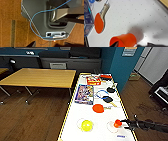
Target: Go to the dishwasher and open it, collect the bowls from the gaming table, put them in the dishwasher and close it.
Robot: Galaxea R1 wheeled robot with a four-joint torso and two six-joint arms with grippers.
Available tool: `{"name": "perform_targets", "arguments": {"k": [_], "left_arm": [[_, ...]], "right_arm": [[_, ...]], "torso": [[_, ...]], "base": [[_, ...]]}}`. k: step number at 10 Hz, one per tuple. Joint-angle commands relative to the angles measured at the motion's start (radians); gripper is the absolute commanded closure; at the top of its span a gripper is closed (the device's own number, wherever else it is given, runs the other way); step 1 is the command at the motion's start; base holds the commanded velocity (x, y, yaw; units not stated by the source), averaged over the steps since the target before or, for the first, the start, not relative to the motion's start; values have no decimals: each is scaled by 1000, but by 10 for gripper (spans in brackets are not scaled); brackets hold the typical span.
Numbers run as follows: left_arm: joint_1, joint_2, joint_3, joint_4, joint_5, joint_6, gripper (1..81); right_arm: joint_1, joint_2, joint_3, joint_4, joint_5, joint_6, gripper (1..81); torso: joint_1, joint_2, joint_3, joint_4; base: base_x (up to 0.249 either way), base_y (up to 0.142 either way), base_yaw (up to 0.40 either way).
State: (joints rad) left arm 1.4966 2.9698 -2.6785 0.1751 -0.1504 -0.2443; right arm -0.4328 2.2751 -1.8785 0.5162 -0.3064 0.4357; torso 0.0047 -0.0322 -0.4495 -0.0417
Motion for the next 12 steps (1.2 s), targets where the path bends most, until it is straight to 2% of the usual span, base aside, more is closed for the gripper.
{"name": "perform_targets", "arguments": {"k": [1, 3, 8, 9, 10, 12], "left_arm": [[18, -4, 2, -8, 69, -4, 10], [21, -9, 2, -8, 71, -3, 10], [35, -9, 2, -8, 71, -4, 10], [43, -9, 2, -8, 71, -4, 10], [47, -12, 2, -8, 71, -4, 10], [52, -15, 3, -20, 69, -4, 10]], "right_arm": [[119, -29, -40, 18, -43, 46, 10], [114, -15, -77, 19, -43, 55, 10], [99, 5, -103, 10, 10, 52, 10], [97, 4, -84, 10, 9, 52, 811], [102, -22, -16, 10, 15, 55, 811], [148, -122, 140, 7, 84, 57, 811]], "torso": [[0, 0, 0, 0], [0, 0, 0, 0], [0, 0, 0, 0], [0, 0, 0, 0], [0, 0, 0, 0], [0, 0, 0, 0]], "base": [[0, 0, 0], [0, 0, 0], [0, 0, 0], [0, 0, 0], [0, 0, 0], [0, 0, 0]]}}
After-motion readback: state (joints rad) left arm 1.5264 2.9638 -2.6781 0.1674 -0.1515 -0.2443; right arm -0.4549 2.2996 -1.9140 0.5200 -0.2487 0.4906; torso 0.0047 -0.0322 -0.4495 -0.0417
